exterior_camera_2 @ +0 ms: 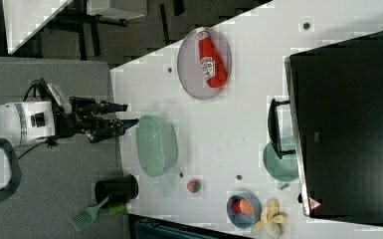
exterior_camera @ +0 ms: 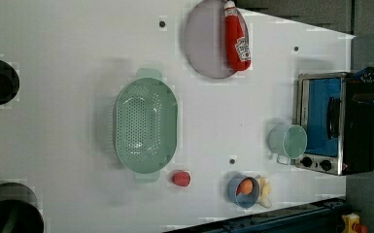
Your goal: Drag strainer left to right.
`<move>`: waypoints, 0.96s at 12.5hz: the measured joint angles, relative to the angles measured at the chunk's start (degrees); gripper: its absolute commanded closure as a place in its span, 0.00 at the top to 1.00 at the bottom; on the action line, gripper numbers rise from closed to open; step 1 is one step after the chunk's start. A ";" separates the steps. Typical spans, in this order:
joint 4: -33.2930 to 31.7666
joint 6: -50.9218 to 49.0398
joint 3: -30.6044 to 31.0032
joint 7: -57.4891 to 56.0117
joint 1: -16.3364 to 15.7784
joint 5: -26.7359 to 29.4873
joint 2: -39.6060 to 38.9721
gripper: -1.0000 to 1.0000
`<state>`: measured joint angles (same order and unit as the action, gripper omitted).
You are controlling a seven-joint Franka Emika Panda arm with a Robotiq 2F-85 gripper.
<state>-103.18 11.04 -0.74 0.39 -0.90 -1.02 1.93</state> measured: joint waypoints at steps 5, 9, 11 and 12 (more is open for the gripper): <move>-17.35 -10.43 -4.63 1.05 0.47 0.43 26.69 1.00; -13.54 -4.27 -0.54 1.88 1.70 -1.02 28.08 1.00; -12.76 -2.60 3.65 4.52 0.75 -1.54 23.89 1.00; -12.76 -2.20 6.80 6.08 0.76 -0.81 21.08 1.00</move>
<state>-115.93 8.83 6.06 6.46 -0.14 -1.83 23.01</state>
